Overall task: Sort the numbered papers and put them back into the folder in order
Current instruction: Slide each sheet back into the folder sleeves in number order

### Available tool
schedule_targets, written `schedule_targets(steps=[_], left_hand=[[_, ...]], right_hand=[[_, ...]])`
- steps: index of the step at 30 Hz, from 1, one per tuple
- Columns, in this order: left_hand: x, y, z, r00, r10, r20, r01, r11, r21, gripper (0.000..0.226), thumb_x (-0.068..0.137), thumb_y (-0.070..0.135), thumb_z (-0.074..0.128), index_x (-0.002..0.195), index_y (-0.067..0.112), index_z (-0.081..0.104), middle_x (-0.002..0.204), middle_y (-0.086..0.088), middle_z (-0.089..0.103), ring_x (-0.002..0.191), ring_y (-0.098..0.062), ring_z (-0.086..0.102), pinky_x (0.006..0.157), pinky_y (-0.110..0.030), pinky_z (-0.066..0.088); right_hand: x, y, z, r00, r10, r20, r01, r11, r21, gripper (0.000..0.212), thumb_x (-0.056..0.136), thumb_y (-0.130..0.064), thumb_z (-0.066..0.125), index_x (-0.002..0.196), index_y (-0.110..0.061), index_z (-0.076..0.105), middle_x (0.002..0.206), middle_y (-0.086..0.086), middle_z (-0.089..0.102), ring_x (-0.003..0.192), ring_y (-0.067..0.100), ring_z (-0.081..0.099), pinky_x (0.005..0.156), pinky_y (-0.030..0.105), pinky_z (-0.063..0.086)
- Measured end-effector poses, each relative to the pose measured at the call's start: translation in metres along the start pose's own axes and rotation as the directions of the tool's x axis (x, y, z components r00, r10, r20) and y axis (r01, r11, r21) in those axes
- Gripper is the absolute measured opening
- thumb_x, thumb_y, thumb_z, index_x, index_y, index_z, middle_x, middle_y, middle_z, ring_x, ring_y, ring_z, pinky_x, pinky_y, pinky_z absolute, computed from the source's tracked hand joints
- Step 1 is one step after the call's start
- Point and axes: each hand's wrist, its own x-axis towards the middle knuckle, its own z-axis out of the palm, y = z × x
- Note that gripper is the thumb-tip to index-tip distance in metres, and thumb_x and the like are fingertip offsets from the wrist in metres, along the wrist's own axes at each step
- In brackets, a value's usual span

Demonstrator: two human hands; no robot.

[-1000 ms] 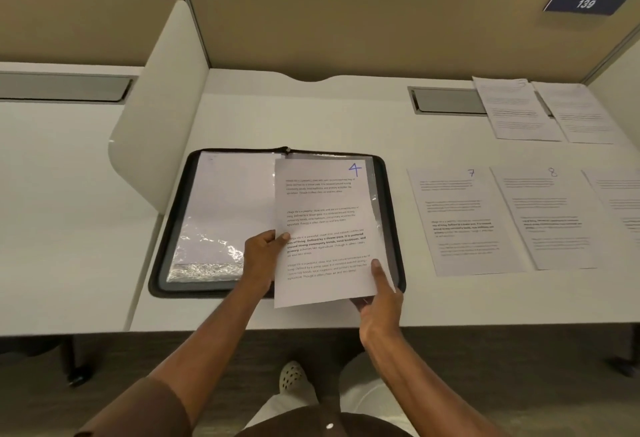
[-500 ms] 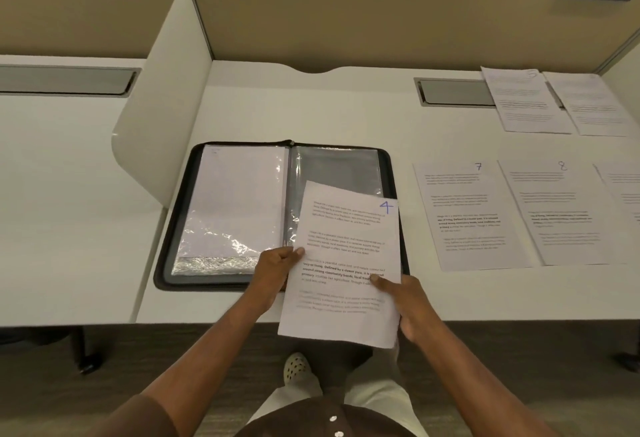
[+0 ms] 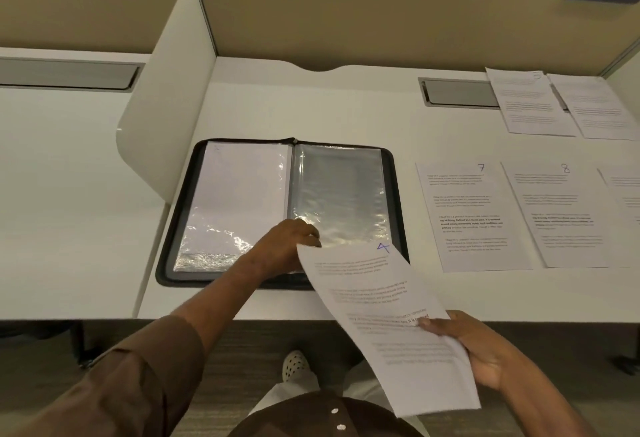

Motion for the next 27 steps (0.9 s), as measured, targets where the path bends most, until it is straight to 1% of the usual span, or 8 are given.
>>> schedule_targets(steps=[4, 6, 8, 12, 15, 17, 22, 27], left_hand=[[0.004, -0.005, 0.005, 0.998, 0.026, 0.063, -0.03, 0.997, 0.072, 0.022, 0.087, 0.038, 0.075, 0.104, 0.024, 0.075, 0.12, 0.003, 0.067, 0.106, -0.018, 0.063, 0.078, -0.034, 0.055], [0.005, -0.006, 0.003, 0.995, -0.01, 0.096, 0.008, 1.0, 0.021, 0.018, 0.085, 0.036, 0.077, 0.098, 0.024, 0.077, 0.12, 0.004, 0.068, 0.106, -0.019, 0.063, 0.078, -0.034, 0.054], [0.005, -0.005, -0.001, 0.991, -0.066, 0.114, 0.072, 0.996, -0.051, 0.017, 0.085, 0.041, 0.075, 0.093, 0.026, 0.078, 0.121, 0.008, 0.067, 0.108, -0.014, 0.059, 0.083, -0.031, 0.049], [0.004, -0.002, -0.006, 0.976, -0.144, 0.161, 0.165, 0.978, -0.129, 0.016, 0.09, 0.039, 0.072, 0.094, 0.025, 0.079, 0.123, 0.014, 0.066, 0.115, -0.009, 0.054, 0.093, -0.029, 0.046], [0.004, 0.001, -0.008, 0.975, -0.148, 0.167, 0.172, 0.975, -0.138, 0.017, 0.093, 0.034, 0.068, 0.096, 0.022, 0.079, 0.118, 0.012, 0.069, 0.113, -0.011, 0.056, 0.091, -0.031, 0.049], [0.003, 0.003, -0.009, 0.974, -0.146, 0.174, 0.171, 0.976, -0.134, 0.019, 0.094, 0.034, 0.065, 0.099, 0.02, 0.078, 0.116, 0.01, 0.069, 0.11, -0.011, 0.059, 0.088, -0.032, 0.051], [-0.003, 0.008, -0.009, 0.974, -0.172, 0.148, 0.193, 0.972, -0.138, 0.022, 0.096, 0.034, 0.063, 0.107, 0.02, 0.077, 0.116, 0.012, 0.068, 0.108, -0.009, 0.058, 0.084, -0.03, 0.051], [-0.007, 0.007, -0.01, 0.968, -0.205, 0.144, 0.224, 0.966, -0.132, 0.018, 0.093, 0.032, 0.066, 0.101, 0.021, 0.076, 0.107, 0.011, 0.069, 0.102, -0.009, 0.06, 0.082, -0.034, 0.055]], right_hand=[[-0.003, 0.004, -0.008, 0.996, 0.043, 0.075, -0.038, 0.997, -0.072, 0.061, 0.074, 0.004, 0.084, 0.13, 0.008, 0.062, 0.137, 0.032, 0.057, 0.132, 0.049, 0.05, 0.113, 0.059, 0.037], [0.0, 0.004, -0.007, 0.994, 0.064, 0.091, -0.053, 0.992, -0.114, 0.058, 0.077, 0.002, 0.082, 0.131, 0.007, 0.061, 0.138, 0.032, 0.056, 0.134, 0.049, 0.048, 0.117, 0.059, 0.03], [0.004, 0.003, -0.006, 0.991, 0.08, 0.11, -0.062, 0.985, -0.164, 0.056, 0.081, 0.001, 0.081, 0.133, 0.007, 0.06, 0.14, 0.032, 0.054, 0.135, 0.049, 0.046, 0.118, 0.061, 0.027], [0.013, -0.001, 0.002, 0.981, 0.108, 0.164, -0.06, 0.96, -0.272, 0.055, 0.085, -0.001, 0.077, 0.136, 0.006, 0.058, 0.14, 0.03, 0.055, 0.132, 0.046, 0.051, 0.114, 0.059, 0.037], [0.019, -0.004, 0.014, 0.973, 0.137, 0.186, -0.061, 0.93, -0.363, 0.049, 0.089, -0.001, 0.073, 0.134, 0.007, 0.059, 0.138, 0.029, 0.058, 0.126, 0.042, 0.058, 0.106, 0.052, 0.049], [0.023, -0.004, 0.021, 0.971, 0.149, 0.185, -0.064, 0.915, -0.399, 0.047, 0.089, -0.002, 0.074, 0.133, 0.007, 0.06, 0.137, 0.028, 0.059, 0.121, 0.039, 0.062, 0.103, 0.049, 0.052], [0.031, -0.005, 0.028, 0.982, 0.136, 0.132, -0.068, 0.905, -0.421, 0.043, 0.087, -0.002, 0.075, 0.127, 0.007, 0.064, 0.133, 0.027, 0.062, 0.121, 0.04, 0.061, 0.106, 0.051, 0.049], [0.032, -0.006, 0.022, 0.993, 0.087, 0.078, -0.046, 0.905, -0.424, 0.039, 0.086, -0.002, 0.076, 0.123, 0.007, 0.067, 0.129, 0.027, 0.064, 0.125, 0.045, 0.058, 0.11, 0.057, 0.042]])
